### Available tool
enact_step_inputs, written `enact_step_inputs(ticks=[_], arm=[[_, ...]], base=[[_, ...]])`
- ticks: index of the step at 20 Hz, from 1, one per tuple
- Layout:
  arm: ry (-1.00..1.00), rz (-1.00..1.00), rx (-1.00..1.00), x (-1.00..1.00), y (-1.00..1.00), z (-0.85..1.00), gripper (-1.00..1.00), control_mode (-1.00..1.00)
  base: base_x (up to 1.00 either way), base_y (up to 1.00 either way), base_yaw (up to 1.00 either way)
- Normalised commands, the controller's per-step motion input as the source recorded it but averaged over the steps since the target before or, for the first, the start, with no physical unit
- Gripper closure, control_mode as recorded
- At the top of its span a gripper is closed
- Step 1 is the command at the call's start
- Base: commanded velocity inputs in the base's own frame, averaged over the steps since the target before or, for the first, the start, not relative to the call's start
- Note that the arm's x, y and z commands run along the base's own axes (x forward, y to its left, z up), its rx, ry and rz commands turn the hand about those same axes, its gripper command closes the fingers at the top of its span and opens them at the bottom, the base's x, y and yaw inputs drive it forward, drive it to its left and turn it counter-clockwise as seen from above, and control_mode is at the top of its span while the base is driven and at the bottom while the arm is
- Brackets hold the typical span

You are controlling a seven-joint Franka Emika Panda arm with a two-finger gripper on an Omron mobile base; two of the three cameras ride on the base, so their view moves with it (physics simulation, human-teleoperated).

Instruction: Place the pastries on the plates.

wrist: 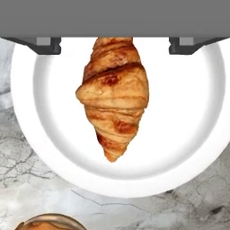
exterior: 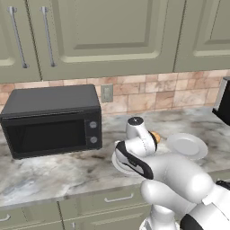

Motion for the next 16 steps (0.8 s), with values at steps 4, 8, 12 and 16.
enact_step_inputs(ticks=[4,8,12,16], arm=[[0.00,0.00,0.00,0.00,0.00,0.00,-1.00,-1.00],[0.04,-0.04,0.00,-0.04,0.00,0.38,-1.00,-1.00],[0.01,-0.01,0.00,0.00,-0.39,0.71,-1.00,-1.00],[-0.05,0.11,0.00,0.00,-0.91,0.26,-1.00,-1.00]], base=[[0.00,0.00,0.00],[0.00,0.00,0.00],[0.00,0.00,0.00],[0.00,0.00,0.00]])
